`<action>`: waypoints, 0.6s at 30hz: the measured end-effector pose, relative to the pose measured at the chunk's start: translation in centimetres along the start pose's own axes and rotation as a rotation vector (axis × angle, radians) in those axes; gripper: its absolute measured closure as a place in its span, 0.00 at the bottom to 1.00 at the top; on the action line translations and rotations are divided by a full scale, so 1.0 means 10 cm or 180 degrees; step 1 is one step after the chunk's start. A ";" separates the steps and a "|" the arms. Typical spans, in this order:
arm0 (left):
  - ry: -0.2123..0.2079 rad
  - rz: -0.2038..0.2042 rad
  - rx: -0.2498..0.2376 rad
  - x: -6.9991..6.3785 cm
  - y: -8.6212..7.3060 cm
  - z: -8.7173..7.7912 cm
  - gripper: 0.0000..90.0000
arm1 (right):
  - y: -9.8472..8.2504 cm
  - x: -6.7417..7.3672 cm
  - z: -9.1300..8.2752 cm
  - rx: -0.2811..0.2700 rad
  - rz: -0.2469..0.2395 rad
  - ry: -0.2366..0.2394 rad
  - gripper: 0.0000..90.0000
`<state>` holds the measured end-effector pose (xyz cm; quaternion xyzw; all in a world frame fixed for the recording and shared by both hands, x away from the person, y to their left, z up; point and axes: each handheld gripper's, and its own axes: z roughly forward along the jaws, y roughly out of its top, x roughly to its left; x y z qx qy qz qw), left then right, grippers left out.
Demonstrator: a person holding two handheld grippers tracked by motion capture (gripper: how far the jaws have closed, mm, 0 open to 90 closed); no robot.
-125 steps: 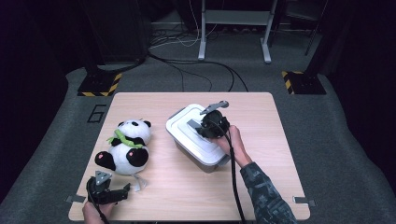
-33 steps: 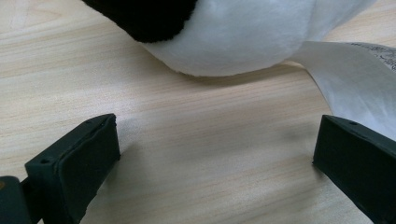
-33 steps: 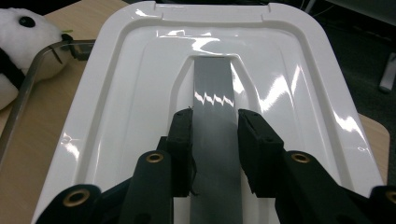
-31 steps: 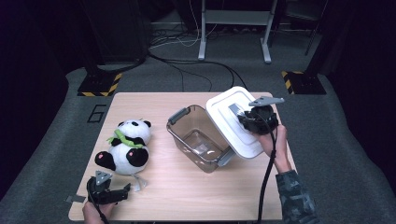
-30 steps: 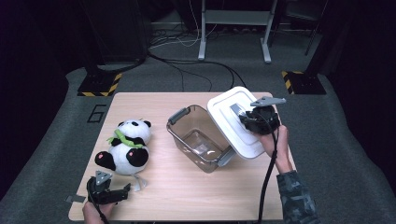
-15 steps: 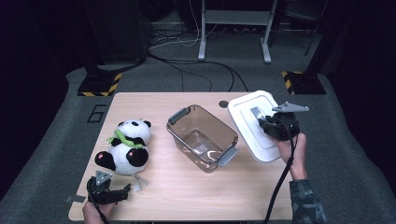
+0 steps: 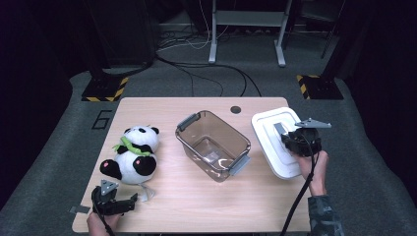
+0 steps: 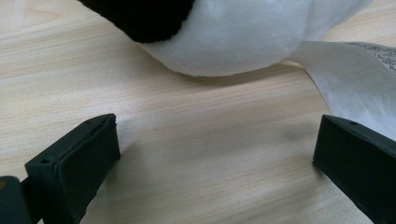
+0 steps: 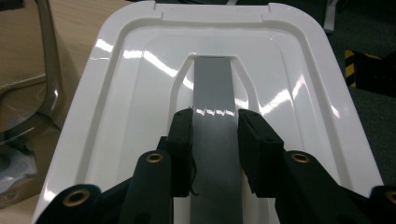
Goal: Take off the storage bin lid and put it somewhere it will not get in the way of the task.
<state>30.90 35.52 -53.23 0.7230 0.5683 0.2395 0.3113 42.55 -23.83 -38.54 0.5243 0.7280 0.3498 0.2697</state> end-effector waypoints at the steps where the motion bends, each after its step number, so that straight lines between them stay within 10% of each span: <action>1: -0.0001 -0.0001 0.0001 0.00 0.00 0.00 0.00 | -0.02 -0.01 0.02 0.0012 0.0027 -0.0005 0.74; 18: 0.0002 -0.0006 -0.0005 0.00 0.00 0.00 0.00 | -0.33 -0.09 0.34 0.0201 0.0315 -0.0103 0.74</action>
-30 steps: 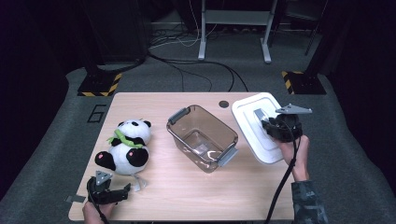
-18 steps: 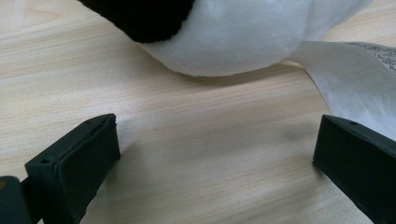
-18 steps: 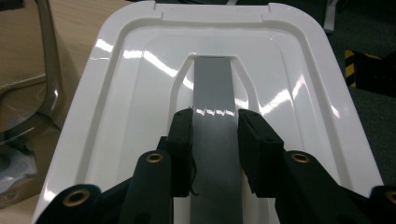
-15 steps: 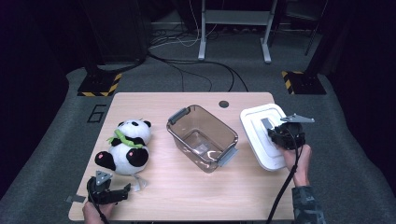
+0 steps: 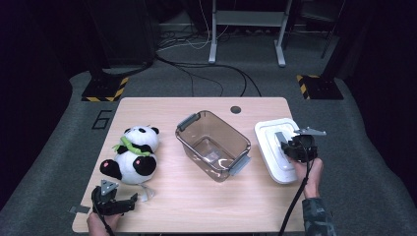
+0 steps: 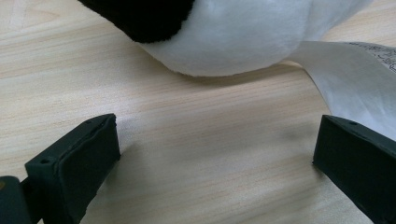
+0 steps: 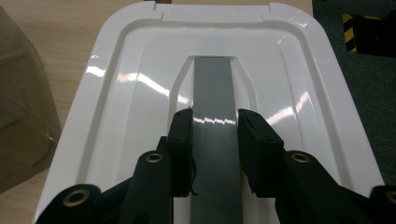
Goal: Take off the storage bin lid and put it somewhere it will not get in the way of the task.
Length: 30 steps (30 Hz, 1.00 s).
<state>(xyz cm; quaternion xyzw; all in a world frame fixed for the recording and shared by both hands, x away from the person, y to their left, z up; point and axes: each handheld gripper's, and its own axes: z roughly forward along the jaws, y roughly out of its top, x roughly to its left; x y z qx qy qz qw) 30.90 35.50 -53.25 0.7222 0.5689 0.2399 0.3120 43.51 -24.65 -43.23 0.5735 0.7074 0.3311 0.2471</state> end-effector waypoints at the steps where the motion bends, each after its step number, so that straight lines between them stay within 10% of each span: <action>1: -0.0003 0.0004 0.0005 0.00 0.00 0.00 0.00 | -0.02 0.00 0.02 0.0014 0.0048 -0.0008 0.74; 30: -0.0002 0.0003 0.0003 0.00 0.00 0.00 0.00 | -0.14 -0.02 0.55 0.0170 0.0380 -0.0119 0.74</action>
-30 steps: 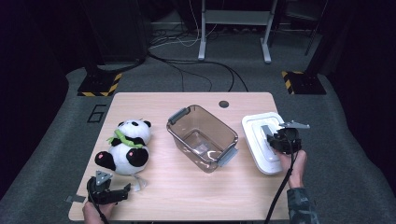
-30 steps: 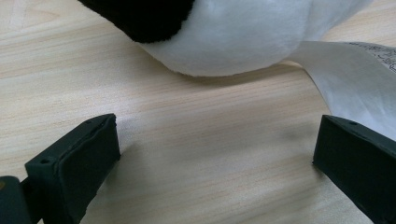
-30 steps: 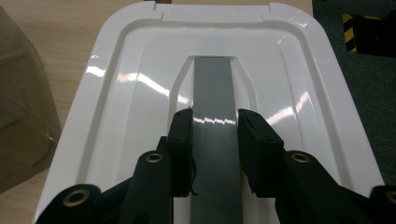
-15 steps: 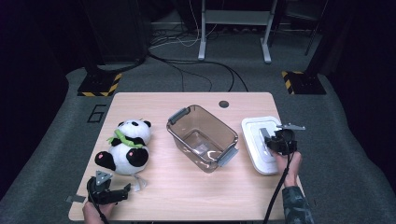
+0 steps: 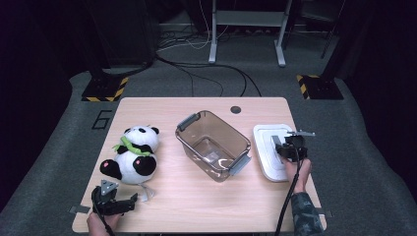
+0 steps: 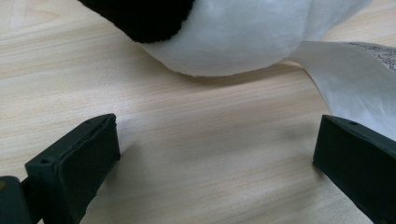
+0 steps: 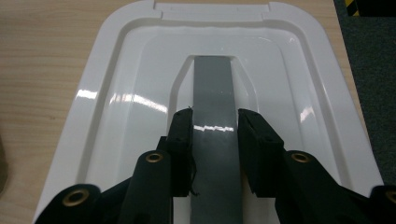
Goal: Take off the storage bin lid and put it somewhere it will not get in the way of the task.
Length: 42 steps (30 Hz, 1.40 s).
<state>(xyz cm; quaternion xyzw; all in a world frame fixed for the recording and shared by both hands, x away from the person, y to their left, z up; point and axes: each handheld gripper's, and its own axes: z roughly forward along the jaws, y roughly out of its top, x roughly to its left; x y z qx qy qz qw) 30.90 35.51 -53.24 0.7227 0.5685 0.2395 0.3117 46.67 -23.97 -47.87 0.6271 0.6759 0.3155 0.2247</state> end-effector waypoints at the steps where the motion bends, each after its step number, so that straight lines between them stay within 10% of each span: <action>1: 0.0001 0.0001 0.0001 0.00 0.00 0.00 0.00 | 0.00 0.01 0.01 0.0000 0.0030 -0.0013 0.74; 29: -0.0002 -0.0005 0.0004 0.00 0.00 0.00 0.00 | -0.01 0.08 0.34 0.0049 0.0084 -0.0219 0.73; 42: -0.0001 0.0000 0.0004 0.00 0.00 0.00 0.00 | -0.04 0.08 0.08 -0.0102 -0.0019 0.0028 0.36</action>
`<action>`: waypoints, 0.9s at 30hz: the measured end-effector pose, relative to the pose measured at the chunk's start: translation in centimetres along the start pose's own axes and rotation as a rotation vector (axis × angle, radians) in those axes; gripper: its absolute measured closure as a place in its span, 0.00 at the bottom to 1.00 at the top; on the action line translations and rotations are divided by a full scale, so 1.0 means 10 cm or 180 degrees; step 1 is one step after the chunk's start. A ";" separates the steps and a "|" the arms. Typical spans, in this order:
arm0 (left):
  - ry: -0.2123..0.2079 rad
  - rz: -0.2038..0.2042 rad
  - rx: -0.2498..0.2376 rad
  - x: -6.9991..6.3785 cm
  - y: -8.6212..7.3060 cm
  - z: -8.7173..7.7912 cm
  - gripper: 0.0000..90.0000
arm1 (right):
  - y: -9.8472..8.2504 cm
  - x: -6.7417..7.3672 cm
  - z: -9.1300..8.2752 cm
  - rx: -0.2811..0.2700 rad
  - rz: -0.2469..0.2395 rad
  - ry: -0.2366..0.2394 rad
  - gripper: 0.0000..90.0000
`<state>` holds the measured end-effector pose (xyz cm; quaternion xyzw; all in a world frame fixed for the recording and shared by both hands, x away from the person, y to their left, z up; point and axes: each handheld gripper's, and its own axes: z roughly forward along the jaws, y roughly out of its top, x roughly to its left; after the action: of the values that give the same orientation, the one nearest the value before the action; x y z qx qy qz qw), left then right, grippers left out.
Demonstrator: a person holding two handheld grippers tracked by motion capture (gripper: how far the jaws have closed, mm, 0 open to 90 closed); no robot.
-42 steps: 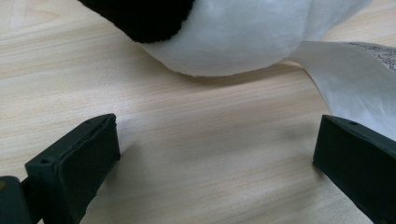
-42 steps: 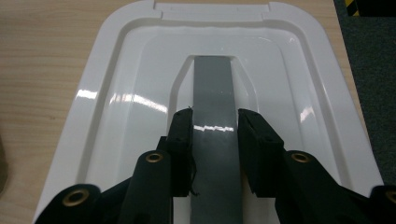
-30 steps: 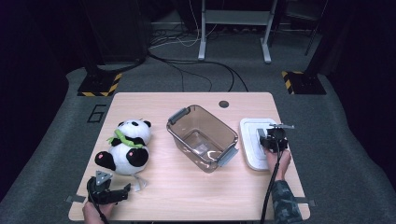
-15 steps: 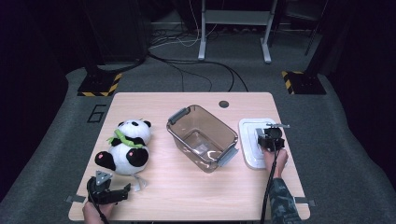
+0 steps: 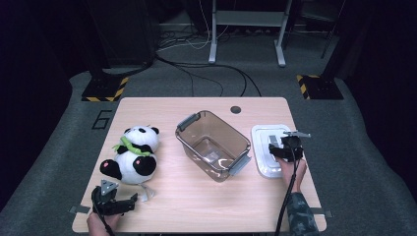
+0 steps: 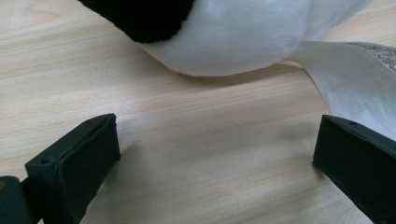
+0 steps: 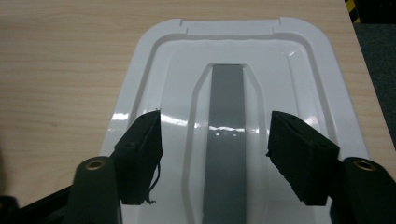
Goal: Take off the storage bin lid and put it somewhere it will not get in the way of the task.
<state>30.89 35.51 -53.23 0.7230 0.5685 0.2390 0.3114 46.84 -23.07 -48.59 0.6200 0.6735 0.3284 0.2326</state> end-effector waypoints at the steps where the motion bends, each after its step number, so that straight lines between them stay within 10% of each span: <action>1: 0.0000 0.0001 0.0000 0.00 0.00 0.00 0.00 | -0.01 0.00 -0.03 -0.0009 -0.0013 0.0021 0.32; 27: 0.0001 -0.0001 -0.0003 0.00 0.00 0.00 0.00 | -0.69 0.51 -0.53 -0.0132 -0.0664 0.0634 0.00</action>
<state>30.89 35.51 -53.24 0.7227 0.5686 0.2393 0.3117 37.69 -18.90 -49.60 0.5061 0.7471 0.3761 0.2103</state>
